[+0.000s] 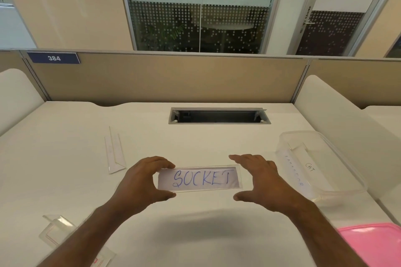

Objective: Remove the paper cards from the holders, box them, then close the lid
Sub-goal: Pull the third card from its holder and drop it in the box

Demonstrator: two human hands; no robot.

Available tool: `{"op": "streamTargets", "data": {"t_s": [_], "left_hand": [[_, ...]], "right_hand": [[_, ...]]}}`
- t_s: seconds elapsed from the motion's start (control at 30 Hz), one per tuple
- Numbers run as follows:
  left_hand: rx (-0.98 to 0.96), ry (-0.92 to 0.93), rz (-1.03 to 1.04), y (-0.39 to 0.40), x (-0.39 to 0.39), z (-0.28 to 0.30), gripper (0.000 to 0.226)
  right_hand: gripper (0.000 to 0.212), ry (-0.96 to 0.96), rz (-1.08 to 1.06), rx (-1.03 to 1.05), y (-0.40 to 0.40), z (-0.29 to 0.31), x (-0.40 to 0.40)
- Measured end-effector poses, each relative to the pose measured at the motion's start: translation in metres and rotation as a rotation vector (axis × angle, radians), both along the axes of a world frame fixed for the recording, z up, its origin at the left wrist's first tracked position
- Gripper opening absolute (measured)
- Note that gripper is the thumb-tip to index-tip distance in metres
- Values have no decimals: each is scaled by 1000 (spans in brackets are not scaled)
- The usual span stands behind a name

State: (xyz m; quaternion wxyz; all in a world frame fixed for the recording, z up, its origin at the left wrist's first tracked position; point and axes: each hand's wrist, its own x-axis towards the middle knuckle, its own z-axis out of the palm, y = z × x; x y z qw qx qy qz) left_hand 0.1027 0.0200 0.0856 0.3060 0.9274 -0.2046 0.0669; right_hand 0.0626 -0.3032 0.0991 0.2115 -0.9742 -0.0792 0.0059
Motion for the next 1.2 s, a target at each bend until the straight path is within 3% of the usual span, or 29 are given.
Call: {"op": "streamTargets", "data": {"t_s": [0.4, 1.2], "left_hand": [[-110, -7, -36, 1, 0, -2, 65], [-109, -24, -48, -15, 10, -13, 73]], "right_hand": [[66, -79, 41, 264, -9, -1, 0], [64, -100, 27, 510, -25, -14, -2]]}}
